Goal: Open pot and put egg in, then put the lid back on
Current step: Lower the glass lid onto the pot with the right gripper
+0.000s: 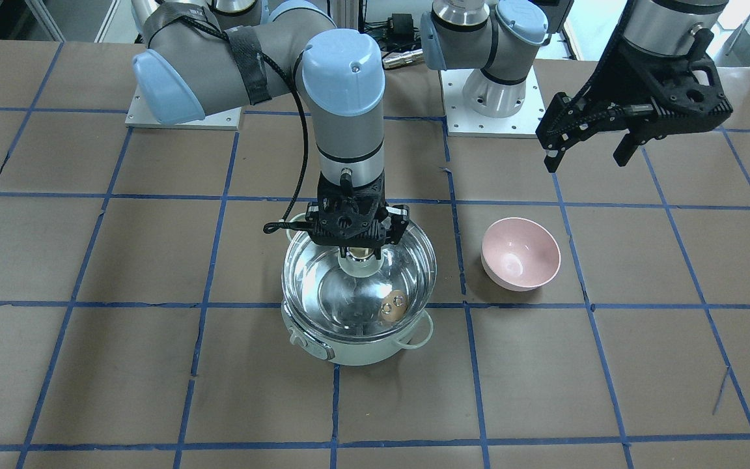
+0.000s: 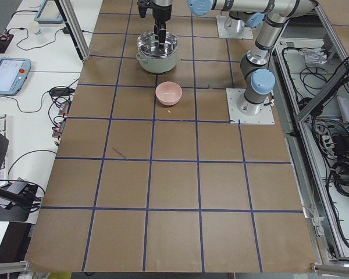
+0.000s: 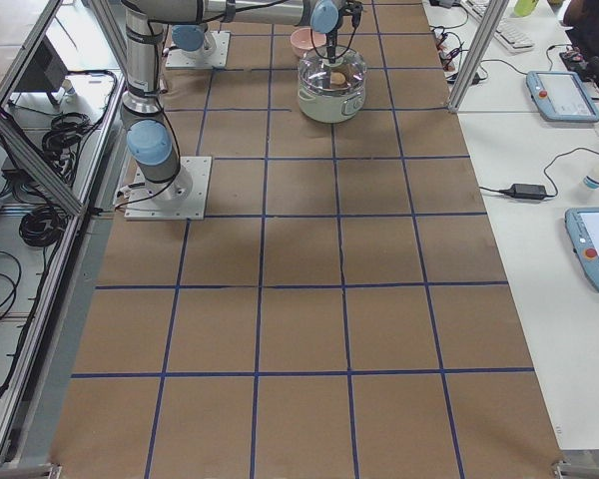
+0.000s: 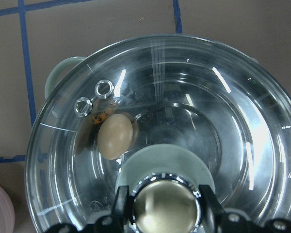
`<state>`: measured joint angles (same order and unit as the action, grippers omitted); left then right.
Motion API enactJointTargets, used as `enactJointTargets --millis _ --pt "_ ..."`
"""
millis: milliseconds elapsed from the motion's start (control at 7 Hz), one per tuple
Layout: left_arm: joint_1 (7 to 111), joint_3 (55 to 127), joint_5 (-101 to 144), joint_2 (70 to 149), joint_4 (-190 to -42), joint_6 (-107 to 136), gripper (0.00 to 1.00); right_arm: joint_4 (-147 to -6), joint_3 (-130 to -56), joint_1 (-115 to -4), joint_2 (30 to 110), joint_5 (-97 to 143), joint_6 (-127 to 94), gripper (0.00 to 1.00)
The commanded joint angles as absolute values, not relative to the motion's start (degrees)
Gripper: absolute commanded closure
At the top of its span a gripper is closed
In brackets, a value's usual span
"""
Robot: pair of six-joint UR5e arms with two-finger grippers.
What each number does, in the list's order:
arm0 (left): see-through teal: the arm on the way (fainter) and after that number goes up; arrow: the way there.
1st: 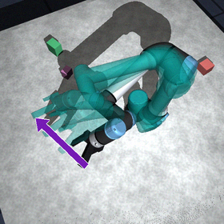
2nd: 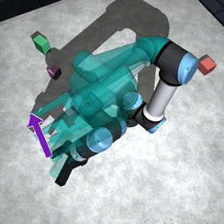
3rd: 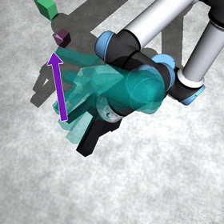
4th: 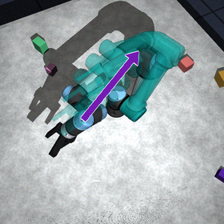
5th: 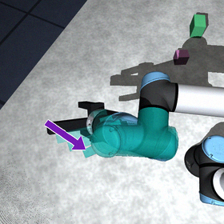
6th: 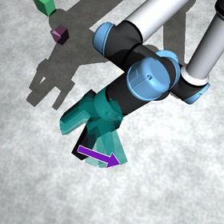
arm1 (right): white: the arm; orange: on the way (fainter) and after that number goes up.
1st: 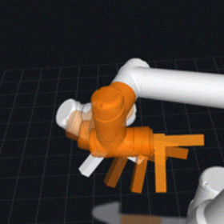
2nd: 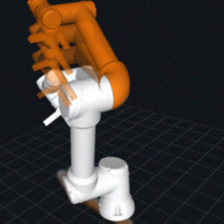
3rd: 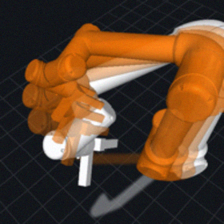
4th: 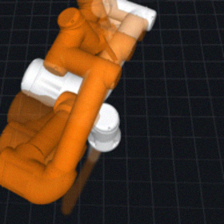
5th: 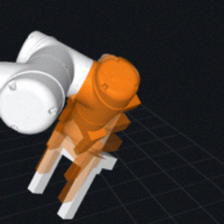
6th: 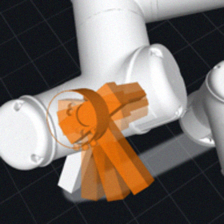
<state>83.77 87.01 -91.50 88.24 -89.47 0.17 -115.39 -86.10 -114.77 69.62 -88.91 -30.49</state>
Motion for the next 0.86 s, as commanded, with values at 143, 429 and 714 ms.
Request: enactJointTargets --millis 143,429,714 --pt "83.85 87.01 -91.49 88.24 -89.47 0.26 0.01 -115.49 -86.22 -114.70 69.61 -90.26 -29.44 0.73" --pt "83.93 87.10 -91.49 88.24 -89.47 0.26 0.01 -115.66 -86.13 -114.70 69.61 -89.74 -29.53 0.72" --pt "83.93 87.01 -91.58 88.24 -89.47 0.35 0.01 -115.66 -86.22 -114.70 69.52 -89.56 -29.53 0.71"
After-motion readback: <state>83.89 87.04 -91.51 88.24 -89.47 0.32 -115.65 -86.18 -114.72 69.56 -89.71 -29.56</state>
